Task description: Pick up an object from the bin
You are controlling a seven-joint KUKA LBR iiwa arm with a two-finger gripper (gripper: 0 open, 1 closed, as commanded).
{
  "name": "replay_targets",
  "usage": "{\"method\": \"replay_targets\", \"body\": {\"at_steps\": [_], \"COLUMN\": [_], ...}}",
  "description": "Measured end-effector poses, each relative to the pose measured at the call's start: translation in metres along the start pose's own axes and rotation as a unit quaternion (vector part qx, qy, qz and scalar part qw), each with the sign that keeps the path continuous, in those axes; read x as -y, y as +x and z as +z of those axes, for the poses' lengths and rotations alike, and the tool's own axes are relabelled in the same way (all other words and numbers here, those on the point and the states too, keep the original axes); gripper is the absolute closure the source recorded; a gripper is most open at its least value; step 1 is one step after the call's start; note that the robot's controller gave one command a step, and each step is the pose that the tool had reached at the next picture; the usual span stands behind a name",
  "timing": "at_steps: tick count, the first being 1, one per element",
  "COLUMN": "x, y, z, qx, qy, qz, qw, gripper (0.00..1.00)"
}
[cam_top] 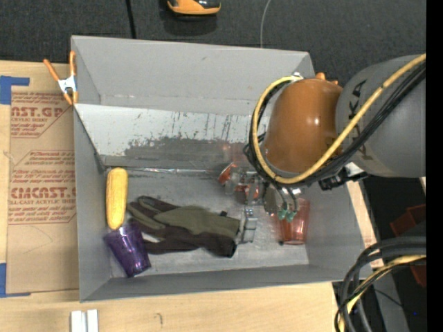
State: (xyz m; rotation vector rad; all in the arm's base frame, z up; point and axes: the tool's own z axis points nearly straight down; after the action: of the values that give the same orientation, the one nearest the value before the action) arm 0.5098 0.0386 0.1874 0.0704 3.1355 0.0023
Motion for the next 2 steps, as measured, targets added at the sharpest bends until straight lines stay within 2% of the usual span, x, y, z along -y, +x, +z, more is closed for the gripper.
{"method": "replay_targets", "body": {"at_steps": [1, 2], "x": [-0.001, -0.003], "y": [0.01, 0.0], "z": [0.038, 0.078], "qx": [-0.0017, -0.0028], "qy": [0.001, 0.0], "qz": [-0.021, -0.084], "qw": [0.9998, 0.9964], "gripper": [0.0, 1.0]}}
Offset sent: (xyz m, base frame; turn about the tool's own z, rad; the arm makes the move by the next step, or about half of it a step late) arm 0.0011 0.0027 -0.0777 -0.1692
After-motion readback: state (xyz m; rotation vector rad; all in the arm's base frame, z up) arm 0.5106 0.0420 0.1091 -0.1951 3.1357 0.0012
